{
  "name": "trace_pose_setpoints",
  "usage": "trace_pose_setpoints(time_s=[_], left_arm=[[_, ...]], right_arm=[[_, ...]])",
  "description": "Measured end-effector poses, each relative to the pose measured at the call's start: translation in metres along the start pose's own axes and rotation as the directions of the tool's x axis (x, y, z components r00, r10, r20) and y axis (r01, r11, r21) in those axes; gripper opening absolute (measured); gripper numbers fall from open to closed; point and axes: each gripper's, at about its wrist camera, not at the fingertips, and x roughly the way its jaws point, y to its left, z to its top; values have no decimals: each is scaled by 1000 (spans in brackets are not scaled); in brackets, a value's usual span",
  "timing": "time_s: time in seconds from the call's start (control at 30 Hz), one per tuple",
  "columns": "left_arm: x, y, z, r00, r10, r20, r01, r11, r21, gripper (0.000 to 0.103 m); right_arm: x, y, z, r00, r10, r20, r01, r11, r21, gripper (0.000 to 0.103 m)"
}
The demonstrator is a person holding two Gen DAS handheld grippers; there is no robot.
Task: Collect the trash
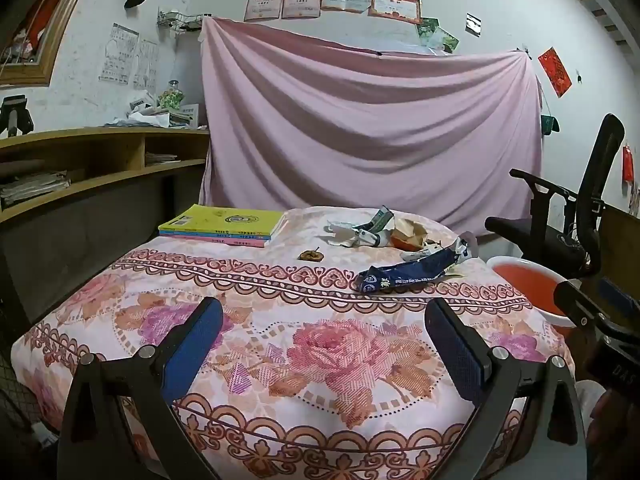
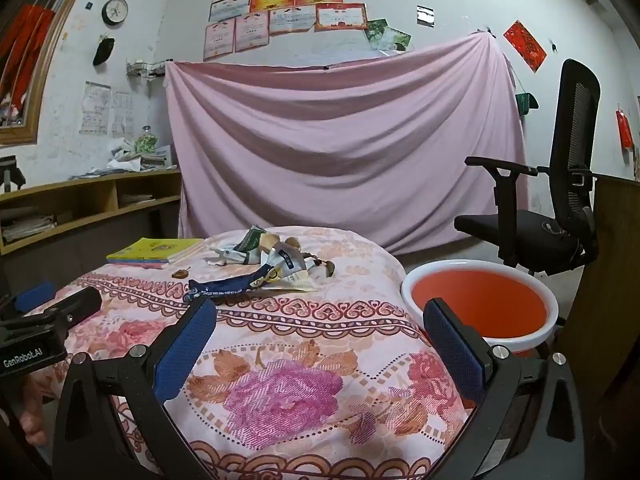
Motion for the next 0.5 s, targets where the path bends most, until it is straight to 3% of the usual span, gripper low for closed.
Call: trace_pose_setpoints(time_s=[0.5], left_arm=[[0, 0, 0, 1000, 0, -1, 0, 1000, -1, 99]], right_arm=[[2, 0, 0, 1000, 1, -5, -1, 1000, 2, 103]])
